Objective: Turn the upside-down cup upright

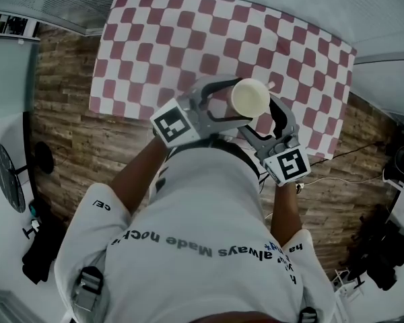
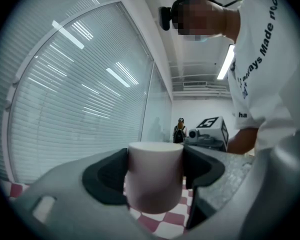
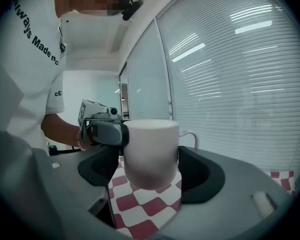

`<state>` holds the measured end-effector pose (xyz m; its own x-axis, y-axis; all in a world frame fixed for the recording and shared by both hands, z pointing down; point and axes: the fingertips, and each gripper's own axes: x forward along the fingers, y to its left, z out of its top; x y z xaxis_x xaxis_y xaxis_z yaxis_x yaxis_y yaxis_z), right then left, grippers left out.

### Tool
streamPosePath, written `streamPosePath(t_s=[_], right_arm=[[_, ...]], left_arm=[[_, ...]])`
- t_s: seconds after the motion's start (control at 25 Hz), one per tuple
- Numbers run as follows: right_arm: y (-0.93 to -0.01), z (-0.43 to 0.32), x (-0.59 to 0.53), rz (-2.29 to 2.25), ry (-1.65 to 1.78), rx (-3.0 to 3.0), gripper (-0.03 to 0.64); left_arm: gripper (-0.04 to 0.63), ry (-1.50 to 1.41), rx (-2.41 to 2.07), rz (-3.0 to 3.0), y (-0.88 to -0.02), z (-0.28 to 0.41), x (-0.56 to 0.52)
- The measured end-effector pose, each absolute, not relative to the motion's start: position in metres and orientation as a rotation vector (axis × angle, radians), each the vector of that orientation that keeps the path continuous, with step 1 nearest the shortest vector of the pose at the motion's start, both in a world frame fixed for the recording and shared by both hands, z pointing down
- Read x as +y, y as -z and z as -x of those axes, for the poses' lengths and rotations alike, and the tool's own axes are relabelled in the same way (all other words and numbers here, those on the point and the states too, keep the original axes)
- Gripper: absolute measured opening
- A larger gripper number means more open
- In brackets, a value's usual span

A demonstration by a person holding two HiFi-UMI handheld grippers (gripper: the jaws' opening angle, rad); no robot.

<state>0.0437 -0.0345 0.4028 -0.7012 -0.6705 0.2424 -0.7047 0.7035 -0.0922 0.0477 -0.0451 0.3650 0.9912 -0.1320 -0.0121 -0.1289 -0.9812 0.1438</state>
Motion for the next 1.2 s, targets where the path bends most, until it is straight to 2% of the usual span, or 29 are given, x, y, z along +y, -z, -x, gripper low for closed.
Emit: streamPosePath(t_s=[0.12,1.2], right_arm=[[-0.408,-0.046,-0.039,-1.151,-0.263,-2.705,0.342],[-0.538,-0.055,-0.042,-1.061,-0.303,-2.529,0.341]], left_arm=[[0.35,0.031,-0.191,-2.974,-0.374,-0.049,-0.046],[0.353,-0.287,-0.175,-2.982,-0.505,-0.06,-0.049]])
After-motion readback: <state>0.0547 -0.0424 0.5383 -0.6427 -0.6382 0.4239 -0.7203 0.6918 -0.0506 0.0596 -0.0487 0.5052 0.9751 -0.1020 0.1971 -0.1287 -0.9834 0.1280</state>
